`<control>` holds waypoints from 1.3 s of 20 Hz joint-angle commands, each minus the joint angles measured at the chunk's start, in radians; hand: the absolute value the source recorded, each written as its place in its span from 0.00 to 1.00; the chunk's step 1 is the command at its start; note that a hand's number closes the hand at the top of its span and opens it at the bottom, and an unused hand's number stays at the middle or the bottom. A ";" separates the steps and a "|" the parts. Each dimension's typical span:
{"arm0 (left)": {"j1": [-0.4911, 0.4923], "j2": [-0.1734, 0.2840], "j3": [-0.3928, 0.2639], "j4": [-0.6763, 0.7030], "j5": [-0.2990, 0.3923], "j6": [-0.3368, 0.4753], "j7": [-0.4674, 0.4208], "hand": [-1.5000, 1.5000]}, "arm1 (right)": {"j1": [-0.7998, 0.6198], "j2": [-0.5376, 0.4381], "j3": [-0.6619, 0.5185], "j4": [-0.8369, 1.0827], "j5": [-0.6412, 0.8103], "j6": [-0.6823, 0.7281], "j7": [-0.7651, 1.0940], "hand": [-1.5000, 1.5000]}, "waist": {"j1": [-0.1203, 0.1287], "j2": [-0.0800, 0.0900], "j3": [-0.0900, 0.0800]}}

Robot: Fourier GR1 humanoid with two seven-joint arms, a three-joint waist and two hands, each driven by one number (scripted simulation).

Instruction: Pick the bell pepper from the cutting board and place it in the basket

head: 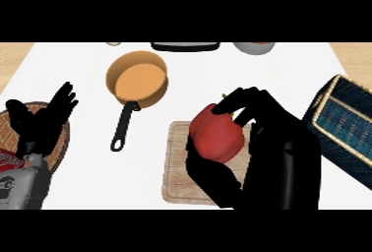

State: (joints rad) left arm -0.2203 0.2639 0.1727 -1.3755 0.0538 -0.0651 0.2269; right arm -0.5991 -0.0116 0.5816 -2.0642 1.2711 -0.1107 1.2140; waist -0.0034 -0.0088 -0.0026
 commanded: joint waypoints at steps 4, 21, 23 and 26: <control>-0.011 0.008 0.013 0.035 0.002 -0.010 -0.035 0.50 | -0.251 0.011 -0.276 0.079 -0.024 0.227 0.137 1.00 | -0.001 0.006 0.000; 0.021 0.011 0.001 -0.051 -0.009 -0.007 0.034 0.50 | -0.130 -0.208 -0.726 0.066 -0.106 0.381 -0.149 1.00 | -0.006 0.006 0.003; 0.005 0.013 0.022 -0.004 0.004 -0.018 -0.010 0.50 | -0.077 -0.230 -0.763 0.065 -0.145 0.364 -0.206 1.00 | -0.005 0.008 0.003; 0.008 0.034 0.050 0.054 0.022 -0.051 -0.044 0.50 | 0.010 -0.247 -0.799 0.078 -0.165 0.311 -0.273 1.00 | -0.003 0.009 0.002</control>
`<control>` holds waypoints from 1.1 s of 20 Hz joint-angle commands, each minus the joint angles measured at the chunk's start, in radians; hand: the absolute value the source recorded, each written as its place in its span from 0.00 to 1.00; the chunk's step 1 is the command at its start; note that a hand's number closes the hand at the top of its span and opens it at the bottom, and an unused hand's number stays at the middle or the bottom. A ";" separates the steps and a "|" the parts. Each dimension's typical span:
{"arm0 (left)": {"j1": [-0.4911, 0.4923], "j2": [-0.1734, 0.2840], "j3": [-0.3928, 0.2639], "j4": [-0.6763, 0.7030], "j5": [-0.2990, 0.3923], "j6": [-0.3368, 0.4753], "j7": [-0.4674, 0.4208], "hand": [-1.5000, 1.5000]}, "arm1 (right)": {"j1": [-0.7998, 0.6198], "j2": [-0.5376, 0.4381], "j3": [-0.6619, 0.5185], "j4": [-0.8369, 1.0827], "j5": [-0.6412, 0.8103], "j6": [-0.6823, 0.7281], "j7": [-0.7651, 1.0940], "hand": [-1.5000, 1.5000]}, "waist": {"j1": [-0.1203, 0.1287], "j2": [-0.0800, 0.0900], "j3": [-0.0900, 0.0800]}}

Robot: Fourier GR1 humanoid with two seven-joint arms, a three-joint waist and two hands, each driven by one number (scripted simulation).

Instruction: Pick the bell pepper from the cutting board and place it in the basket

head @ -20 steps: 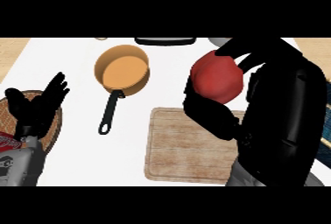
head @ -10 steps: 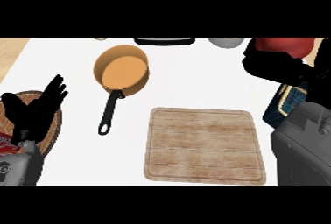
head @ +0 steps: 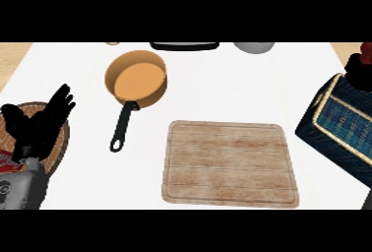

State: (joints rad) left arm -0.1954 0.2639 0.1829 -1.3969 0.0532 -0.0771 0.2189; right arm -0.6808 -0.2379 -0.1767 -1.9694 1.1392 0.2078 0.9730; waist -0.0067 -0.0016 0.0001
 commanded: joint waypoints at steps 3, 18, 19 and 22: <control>-0.005 -0.042 -0.031 -0.029 -0.026 0.035 0.018 0.50 | 0.129 -0.050 -0.147 -0.032 -0.140 -0.048 -0.103 1.00 | 0.004 0.000 0.000; 0.006 -0.007 0.000 -0.052 -0.019 -0.002 0.021 0.50 | 0.218 -0.076 -0.228 0.208 -0.176 -0.331 -0.213 0.00 | 0.009 0.001 0.000; -0.038 0.013 0.024 0.004 0.007 -0.023 0.030 0.50 | 0.183 -0.056 -0.181 0.249 -0.146 -0.357 -0.219 0.00 | 0.011 0.002 0.000; -0.002 -0.023 -0.006 -0.026 -0.012 -0.004 0.035 0.50 | 0.282 -0.082 -0.272 0.180 -0.274 -0.397 -0.334 0.00 | 0.006 0.001 0.000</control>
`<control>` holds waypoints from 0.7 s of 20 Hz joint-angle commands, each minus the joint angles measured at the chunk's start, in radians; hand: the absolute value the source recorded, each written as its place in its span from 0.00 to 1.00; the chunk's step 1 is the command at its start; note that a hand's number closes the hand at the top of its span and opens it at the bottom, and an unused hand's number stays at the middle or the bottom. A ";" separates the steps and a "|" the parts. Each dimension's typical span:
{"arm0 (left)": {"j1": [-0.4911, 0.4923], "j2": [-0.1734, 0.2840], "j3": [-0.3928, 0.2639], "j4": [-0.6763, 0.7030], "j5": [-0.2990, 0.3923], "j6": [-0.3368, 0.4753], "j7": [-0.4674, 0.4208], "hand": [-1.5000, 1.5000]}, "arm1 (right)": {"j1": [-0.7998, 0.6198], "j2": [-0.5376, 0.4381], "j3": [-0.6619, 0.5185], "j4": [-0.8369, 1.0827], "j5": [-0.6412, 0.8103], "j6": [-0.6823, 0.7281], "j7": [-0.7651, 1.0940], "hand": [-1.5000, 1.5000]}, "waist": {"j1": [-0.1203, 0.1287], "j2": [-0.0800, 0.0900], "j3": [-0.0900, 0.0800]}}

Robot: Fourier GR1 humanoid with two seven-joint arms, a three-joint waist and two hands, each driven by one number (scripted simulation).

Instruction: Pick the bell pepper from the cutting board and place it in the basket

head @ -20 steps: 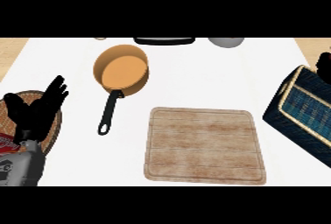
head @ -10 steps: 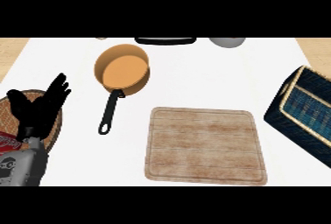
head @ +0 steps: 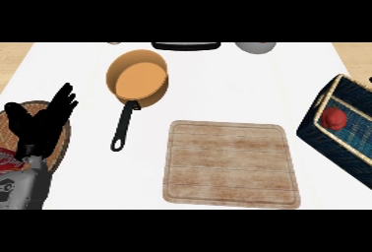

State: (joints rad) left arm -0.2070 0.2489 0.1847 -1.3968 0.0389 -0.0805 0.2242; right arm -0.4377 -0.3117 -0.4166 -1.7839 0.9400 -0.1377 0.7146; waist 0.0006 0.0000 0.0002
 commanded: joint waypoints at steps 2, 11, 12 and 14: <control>0.006 -0.009 -0.021 -0.064 -0.019 0.020 0.058 0.50 | -0.019 -0.049 -0.051 -0.035 -0.082 0.007 0.018 0.00 | 0.000 -0.002 0.000; 0.035 -0.006 0.004 -0.047 -0.009 0.023 0.044 0.50 | 0.063 -0.063 -0.397 -0.197 -0.350 -0.105 0.065 0.00 | -0.026 -0.009 0.001; -0.021 -0.007 0.016 0.040 -0.010 0.022 -0.008 0.50 | 0.113 -0.034 -0.411 -0.224 -0.396 -0.108 0.036 0.00 | -0.030 -0.004 0.000; 0.021 0.004 0.026 0.021 0.000 0.006 -0.016 0.50 | 0.188 -0.104 -0.532 -0.243 -0.557 -0.011 0.010 0.00 | -0.040 -0.009 0.001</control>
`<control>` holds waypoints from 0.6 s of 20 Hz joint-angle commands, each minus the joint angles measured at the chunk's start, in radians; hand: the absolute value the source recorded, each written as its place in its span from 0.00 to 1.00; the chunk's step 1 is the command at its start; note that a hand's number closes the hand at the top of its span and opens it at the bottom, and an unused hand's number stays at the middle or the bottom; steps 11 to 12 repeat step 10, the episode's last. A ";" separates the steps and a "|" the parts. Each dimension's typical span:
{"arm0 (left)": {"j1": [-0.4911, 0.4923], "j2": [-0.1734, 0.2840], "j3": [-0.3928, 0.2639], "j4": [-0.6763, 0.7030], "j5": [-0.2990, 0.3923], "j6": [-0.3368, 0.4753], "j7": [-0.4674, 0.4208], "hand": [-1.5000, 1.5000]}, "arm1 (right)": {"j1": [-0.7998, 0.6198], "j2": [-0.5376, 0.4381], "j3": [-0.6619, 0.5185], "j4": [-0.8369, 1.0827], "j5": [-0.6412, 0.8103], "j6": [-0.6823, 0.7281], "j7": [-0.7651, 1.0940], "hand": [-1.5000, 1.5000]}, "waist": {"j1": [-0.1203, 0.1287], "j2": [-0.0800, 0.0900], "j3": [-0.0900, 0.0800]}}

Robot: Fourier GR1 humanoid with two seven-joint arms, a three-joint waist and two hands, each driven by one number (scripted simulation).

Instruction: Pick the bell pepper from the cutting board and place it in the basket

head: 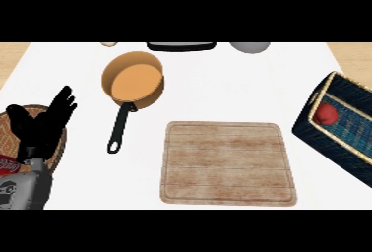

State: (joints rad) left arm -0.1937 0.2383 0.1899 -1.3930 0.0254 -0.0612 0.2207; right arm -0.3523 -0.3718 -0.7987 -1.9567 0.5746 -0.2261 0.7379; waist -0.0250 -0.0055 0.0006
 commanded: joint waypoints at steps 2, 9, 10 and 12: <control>0.055 -0.012 -0.002 -0.006 -0.008 -0.001 -0.055 0.50 | 0.153 -0.065 -0.251 -0.022 -0.327 0.123 -0.059 0.00 | -0.011 -0.004 0.001; 0.044 0.000 0.009 -0.048 0.002 0.009 0.019 0.50 | 0.425 -0.065 -0.509 -0.064 -0.678 0.419 -0.119 0.00 | -0.019 -0.007 0.001; 0.083 0.007 0.016 -0.072 0.024 -0.021 0.009 0.50 | 0.462 -0.060 -0.546 -0.016 -0.716 0.457 -0.177 0.00 | -0.017 -0.008 0.001; 0.083 0.007 0.016 -0.072 0.024 -0.021 0.009 0.50 | 0.462 -0.060 -0.546 -0.016 -0.716 0.457 -0.177 0.00 | -0.017 -0.008 0.001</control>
